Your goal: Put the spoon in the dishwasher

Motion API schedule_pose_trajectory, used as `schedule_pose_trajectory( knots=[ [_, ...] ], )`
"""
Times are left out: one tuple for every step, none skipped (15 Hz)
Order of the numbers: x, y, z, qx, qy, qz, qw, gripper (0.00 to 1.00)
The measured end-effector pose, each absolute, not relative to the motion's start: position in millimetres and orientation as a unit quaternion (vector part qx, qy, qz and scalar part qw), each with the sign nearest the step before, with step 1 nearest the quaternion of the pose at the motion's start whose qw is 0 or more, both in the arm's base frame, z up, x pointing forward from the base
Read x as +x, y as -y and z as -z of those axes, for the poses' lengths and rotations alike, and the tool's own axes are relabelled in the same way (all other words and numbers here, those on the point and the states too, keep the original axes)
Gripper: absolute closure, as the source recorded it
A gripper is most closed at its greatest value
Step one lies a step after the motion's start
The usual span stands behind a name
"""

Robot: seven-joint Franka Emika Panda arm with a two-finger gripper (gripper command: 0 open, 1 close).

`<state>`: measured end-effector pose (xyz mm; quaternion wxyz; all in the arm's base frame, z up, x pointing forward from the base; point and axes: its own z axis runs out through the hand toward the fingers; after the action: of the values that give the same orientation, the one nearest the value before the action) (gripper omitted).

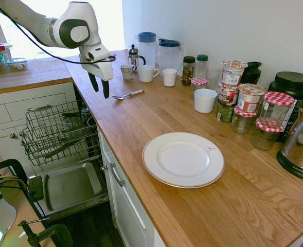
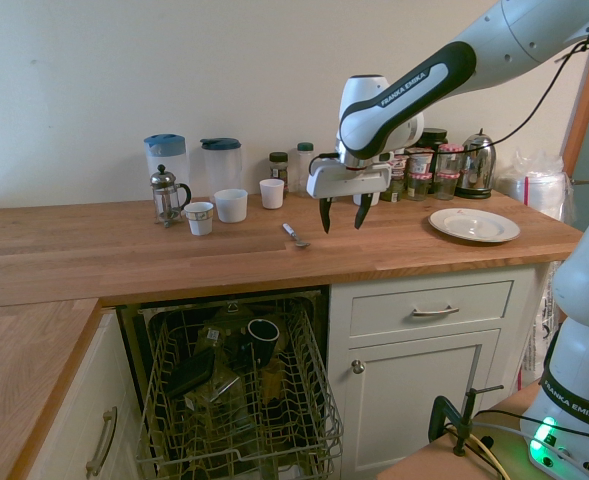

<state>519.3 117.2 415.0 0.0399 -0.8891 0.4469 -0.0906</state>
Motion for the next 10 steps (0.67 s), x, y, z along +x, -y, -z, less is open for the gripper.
schedule_pose_trajectory(
  knots=[
    [530.1, -124.8, -416.1, -0.886, -0.452, 0.098, 0.040, 0.00],
    [541.9, -131.6, -417.3, -0.884, -0.454, 0.103, 0.041, 0.00],
    [554.3, -136.1, -416.7, -0.883, -0.456, 0.106, 0.043, 0.00],
    [567.0, -139.4, -413.5, -0.881, -0.459, 0.105, 0.042, 0.00],
    [579.8, -141.0, -410.1, -0.879, -0.464, 0.104, 0.040, 0.00],
    [592.5, -142.6, -405.4, -0.877, -0.468, 0.104, 0.041, 0.00],
    [603.5, -144.7, -400.4, -0.874, -0.472, 0.103, 0.042, 0.00],
    [613.7, -146.3, -395.6, -0.872, -0.477, 0.102, 0.043, 0.00],
    [622.0, -148.0, -389.9, -0.870, -0.481, 0.100, 0.042, 0.00],
    [628.8, -149.8, -383.7, -0.868, -0.485, 0.097, 0.040, 0.00]
  ],
)
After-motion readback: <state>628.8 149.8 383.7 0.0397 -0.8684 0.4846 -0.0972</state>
